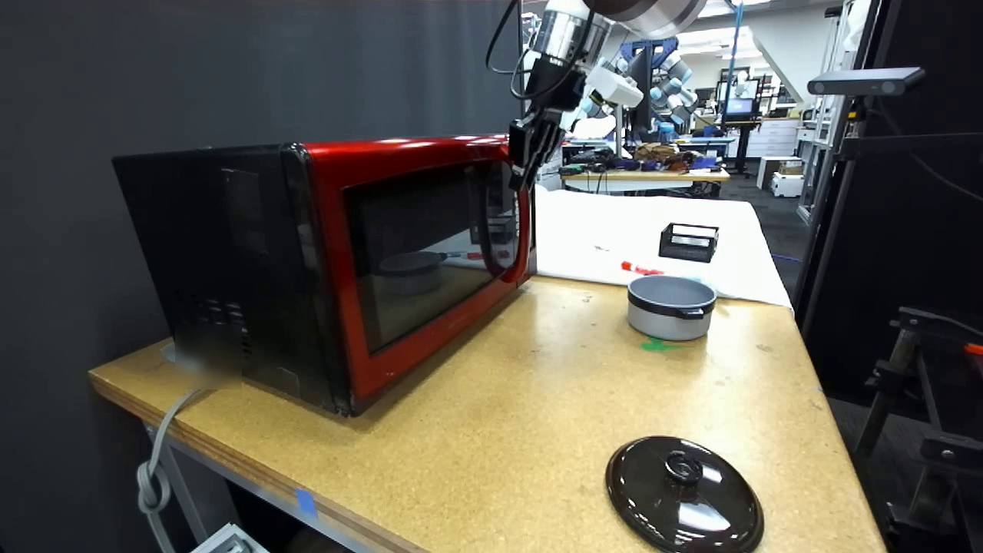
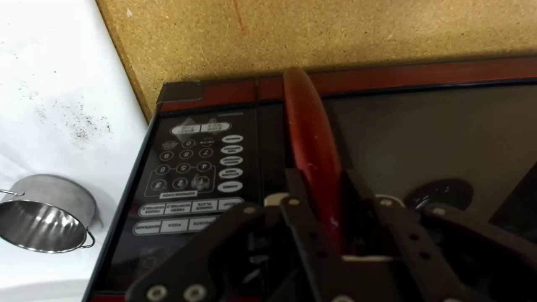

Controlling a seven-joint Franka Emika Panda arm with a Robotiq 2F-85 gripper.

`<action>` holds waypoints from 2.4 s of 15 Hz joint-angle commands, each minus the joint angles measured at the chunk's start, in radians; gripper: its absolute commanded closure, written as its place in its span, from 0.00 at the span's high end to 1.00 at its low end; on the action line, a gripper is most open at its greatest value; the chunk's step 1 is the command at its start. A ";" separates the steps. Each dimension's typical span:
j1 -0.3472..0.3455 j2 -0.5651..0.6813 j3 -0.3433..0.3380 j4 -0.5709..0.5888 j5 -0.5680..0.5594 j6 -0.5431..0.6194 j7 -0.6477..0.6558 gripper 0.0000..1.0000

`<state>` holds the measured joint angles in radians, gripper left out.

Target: Pick the marker from the bowl and put it on the table, then open the microwave and pick the black object and put it in

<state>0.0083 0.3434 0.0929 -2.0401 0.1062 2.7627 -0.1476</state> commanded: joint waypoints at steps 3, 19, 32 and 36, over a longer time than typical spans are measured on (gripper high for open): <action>0.056 -0.092 -0.075 -0.192 -0.076 0.177 0.169 0.07; 0.147 -0.276 -0.217 -0.443 -0.166 0.227 0.273 0.07; 0.172 -0.381 -0.228 -0.581 -0.325 0.155 0.422 0.89; 0.107 -0.417 -0.155 -0.581 -0.187 0.021 0.234 1.00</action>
<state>0.1601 -0.0203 -0.1119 -2.6096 -0.1832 2.8890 0.2365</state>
